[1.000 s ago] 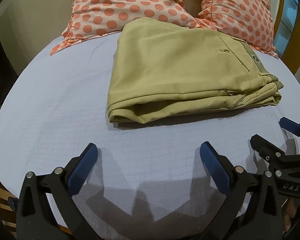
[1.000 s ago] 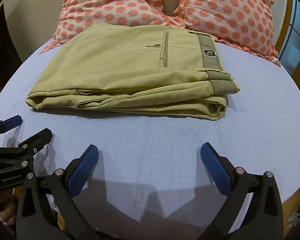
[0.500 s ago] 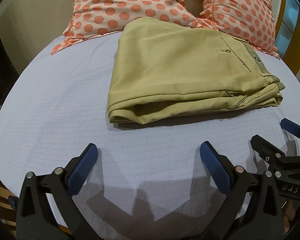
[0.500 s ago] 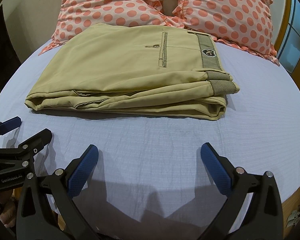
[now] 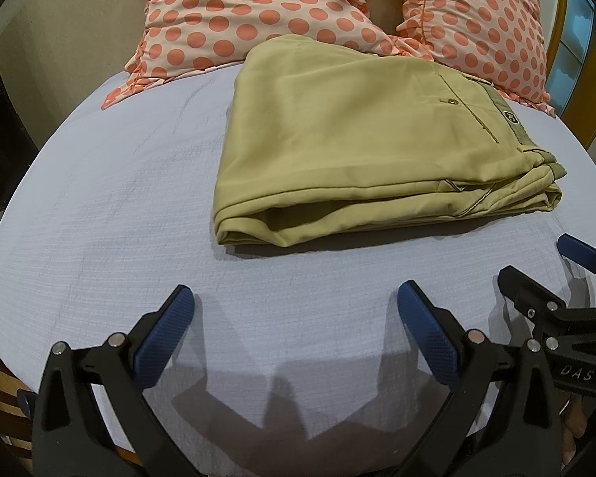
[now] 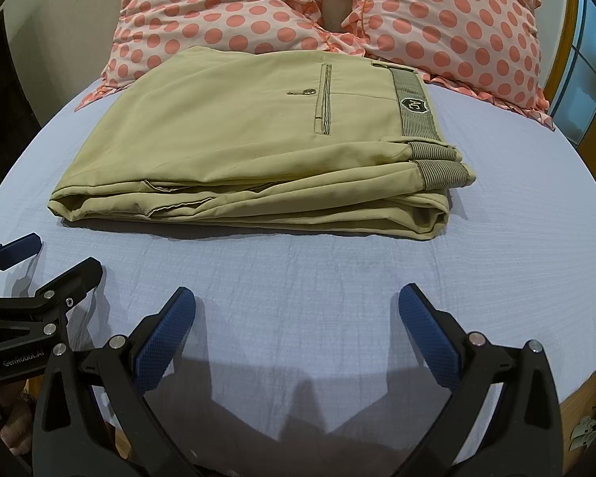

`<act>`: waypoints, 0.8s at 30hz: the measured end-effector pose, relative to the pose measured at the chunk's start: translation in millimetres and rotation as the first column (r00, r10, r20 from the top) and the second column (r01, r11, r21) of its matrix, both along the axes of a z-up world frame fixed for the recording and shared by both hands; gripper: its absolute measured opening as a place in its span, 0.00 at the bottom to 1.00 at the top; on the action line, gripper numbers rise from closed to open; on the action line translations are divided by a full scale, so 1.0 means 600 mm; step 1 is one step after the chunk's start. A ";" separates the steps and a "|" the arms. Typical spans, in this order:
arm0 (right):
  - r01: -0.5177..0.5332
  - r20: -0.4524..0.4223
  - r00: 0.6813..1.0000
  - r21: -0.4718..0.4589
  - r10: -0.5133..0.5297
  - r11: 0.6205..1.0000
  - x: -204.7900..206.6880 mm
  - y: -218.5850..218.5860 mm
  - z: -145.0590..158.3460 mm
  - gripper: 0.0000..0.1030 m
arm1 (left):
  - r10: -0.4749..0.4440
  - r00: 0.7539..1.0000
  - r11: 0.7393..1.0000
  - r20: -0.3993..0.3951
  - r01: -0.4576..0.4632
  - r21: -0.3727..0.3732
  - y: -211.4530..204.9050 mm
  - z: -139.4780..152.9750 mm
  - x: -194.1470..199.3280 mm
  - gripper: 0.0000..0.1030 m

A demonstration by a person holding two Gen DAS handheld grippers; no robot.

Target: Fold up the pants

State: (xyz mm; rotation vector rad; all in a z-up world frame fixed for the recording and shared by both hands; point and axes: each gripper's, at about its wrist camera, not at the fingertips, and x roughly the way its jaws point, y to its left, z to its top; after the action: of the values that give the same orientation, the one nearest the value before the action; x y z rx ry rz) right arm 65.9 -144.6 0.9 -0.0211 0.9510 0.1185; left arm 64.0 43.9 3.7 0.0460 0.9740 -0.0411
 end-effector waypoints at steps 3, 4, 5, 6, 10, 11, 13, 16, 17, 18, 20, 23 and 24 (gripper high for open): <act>0.000 0.001 1.000 0.000 0.000 1.000 0.000 0.000 0.000 0.99 | 0.000 1.000 1.000 0.000 0.000 0.000 0.000 0.000 0.000 0.98; 0.000 0.001 1.000 0.000 0.000 1.000 0.000 0.000 0.000 0.99 | 0.000 1.000 1.000 0.000 0.000 0.000 0.001 0.000 0.000 0.98; 0.000 0.001 1.000 0.000 0.000 1.000 0.000 0.000 0.000 0.99 | 0.000 1.000 1.000 0.000 0.000 0.000 0.000 0.000 0.000 0.98; 0.000 0.000 1.000 0.000 0.000 1.000 0.000 0.000 0.000 0.99 | -0.001 1.000 1.000 0.000 0.001 0.000 0.001 0.000 0.000 0.98; 0.000 0.001 1.000 0.000 0.000 1.000 0.000 0.000 0.000 0.99 | 0.000 1.000 1.000 -0.001 0.000 0.000 0.000 0.000 0.000 0.98; 0.000 0.001 1.000 0.000 0.000 1.000 0.000 0.000 0.000 0.99 | 0.000 1.000 1.000 -0.001 0.000 0.000 0.001 0.000 0.000 0.98; 0.000 0.001 1.000 0.000 0.000 1.000 0.000 0.000 0.000 0.99 | -0.001 1.000 1.000 -0.005 0.001 0.001 0.000 0.000 0.001 0.98; 0.000 0.001 1.000 0.000 0.000 1.000 0.000 0.000 0.000 0.99 | 0.000 1.000 1.000 -0.011 0.000 0.000 0.001 -0.001 0.003 0.98; 0.000 0.000 1.000 0.000 0.000 1.000 0.000 -0.001 0.000 0.99 | 0.000 1.000 1.000 -0.011 0.000 0.000 0.002 -0.001 0.003 0.98; 0.000 0.001 1.000 0.000 0.000 1.000 0.000 -0.001 0.000 0.99 | 0.000 1.000 1.000 -0.011 0.000 0.000 0.001 -0.001 0.003 0.98; 0.000 0.001 1.000 0.000 0.000 1.000 0.000 0.000 0.000 0.99 | 0.000 1.000 1.000 -0.012 0.000 -0.001 0.002 -0.001 0.003 0.98; 0.000 0.001 1.000 0.000 0.000 1.000 0.000 0.000 0.000 0.99 | 0.001 1.000 1.000 -0.012 -0.001 -0.001 0.002 -0.001 0.003 0.98; 0.000 0.002 1.000 0.000 0.000 1.000 0.000 -0.001 -0.001 0.99 | 0.001 1.000 1.000 -0.012 -0.001 0.000 0.002 -0.001 0.003 0.98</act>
State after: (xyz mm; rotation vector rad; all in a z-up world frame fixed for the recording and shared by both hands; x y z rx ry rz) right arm 65.9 -145.0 0.6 -0.0212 0.9495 0.1186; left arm 65.9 44.9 3.1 0.0451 0.9856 -0.0410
